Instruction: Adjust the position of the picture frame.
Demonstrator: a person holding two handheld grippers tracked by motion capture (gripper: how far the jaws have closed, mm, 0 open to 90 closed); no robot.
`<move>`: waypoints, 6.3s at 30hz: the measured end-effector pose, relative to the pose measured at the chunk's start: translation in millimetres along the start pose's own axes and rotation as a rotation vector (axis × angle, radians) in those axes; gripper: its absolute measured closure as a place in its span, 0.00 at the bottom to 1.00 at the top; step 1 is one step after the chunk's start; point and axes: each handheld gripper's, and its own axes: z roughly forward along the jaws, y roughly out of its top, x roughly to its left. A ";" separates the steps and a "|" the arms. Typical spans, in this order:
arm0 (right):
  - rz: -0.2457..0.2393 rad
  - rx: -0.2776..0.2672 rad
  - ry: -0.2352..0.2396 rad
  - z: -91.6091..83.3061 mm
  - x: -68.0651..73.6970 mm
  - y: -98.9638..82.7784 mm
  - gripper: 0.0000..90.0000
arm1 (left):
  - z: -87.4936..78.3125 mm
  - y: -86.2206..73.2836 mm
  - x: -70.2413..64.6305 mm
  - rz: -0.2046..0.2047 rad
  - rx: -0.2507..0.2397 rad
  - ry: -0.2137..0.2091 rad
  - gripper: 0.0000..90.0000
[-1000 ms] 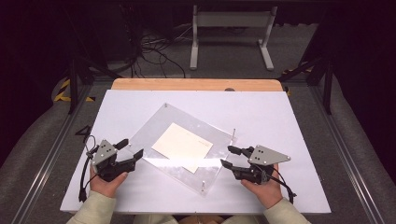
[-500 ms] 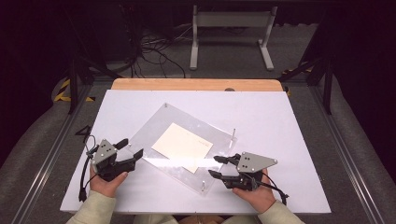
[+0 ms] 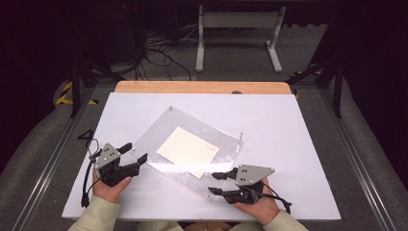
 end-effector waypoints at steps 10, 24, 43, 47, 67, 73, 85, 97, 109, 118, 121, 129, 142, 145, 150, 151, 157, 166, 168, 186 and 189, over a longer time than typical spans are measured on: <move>0.010 0.054 0.037 11.9 1.2 -5.2 0.69 | 0.5 -0.2 0.4 0.000 0.006 0.001 0.30; 0.014 0.136 0.075 26.9 3.2 -10.9 0.89 | 1.3 -0.5 0.9 -0.003 0.011 0.003 0.30; 0.013 0.139 -0.024 -5.1 -11.0 0.4 0.94 | 1.9 -0.5 1.9 -0.008 0.020 0.011 0.30; 0.036 0.135 -0.091 -18.5 -18.0 -0.8 0.94 | 2.8 -0.5 2.1 -0.005 0.025 0.021 0.30; 0.205 0.124 -0.404 -61.4 -71.2 -25.3 0.94 | 7.6 -0.5 5.2 -0.012 0.070 0.057 0.48; 0.307 0.151 -0.478 -63.4 -91.8 -43.3 0.94 | 13.1 3.2 -1.3 0.031 0.086 -0.011 0.59; 0.327 0.099 -0.491 -67.0 -93.5 -47.5 0.84 | 34.6 6.2 -16.5 0.096 0.162 -0.104 0.63; 0.321 0.056 -0.506 -76.8 -87.5 -50.0 0.80 | 67.5 10.3 -27.9 0.186 0.258 -0.137 0.71; 0.329 0.044 -0.522 -85.1 -82.8 -53.2 0.78 | 77.6 7.7 -21.3 0.116 0.306 -0.169 0.92; 0.330 0.004 -0.529 -90.8 -82.3 -51.8 0.76 | 70.6 11.3 -37.1 0.187 0.373 -0.258 0.92; 0.332 -0.015 -0.529 -93.7 -81.4 -51.3 0.75 | 66.6 12.0 -48.0 0.247 0.398 -0.309 0.92; 0.346 -0.046 -0.552 -104.2 -81.4 -52.7 0.72 | 61.4 12.2 -75.1 0.336 0.441 -0.467 0.92; 0.381 -0.077 -0.632 -111.7 -81.2 -56.8 0.62 | 61.4 14.0 -126.4 0.443 0.487 -0.649 0.92; 0.396 -0.068 -0.642 -111.8 -82.6 -59.0 0.61 | 62.1 14.0 -134.3 0.457 0.487 -0.666 0.92; 0.429 -0.012 -0.666 -108.7 -87.1 -64.8 0.61 | 65.1 14.0 -134.4 0.429 0.494 -0.720 0.89; 0.434 0.004 -0.673 -108.0 -87.8 -65.7 0.62 | 66.2 13.8 -130.8 0.396 0.494 -0.744 0.86; 0.460 0.072 -0.680 -105.8 -94.2 -71.7 0.87 | 61.0 20.5 -112.8 0.313 0.418 -0.719 0.73; 0.384 0.133 -0.710 -100.1 -110.0 -54.3 0.94 | 48.5 30.6 -53.8 0.134 0.268 -0.430 0.64; 0.362 0.131 -0.720 -94.7 -126.5 -46.3 0.94 | 45.7 30.2 -37.3 0.086 0.235 -0.336 0.60; 0.304 0.163 -0.652 -22.8 -203.4 -12.3 0.94 | 56.4 22.9 0.6 -0.026 0.260 -0.099 0.46; 0.325 0.198 -0.638 -11.1 -209.9 -18.3 0.93 | 59.4 21.3 4.7 -0.045 0.281 -0.071 0.43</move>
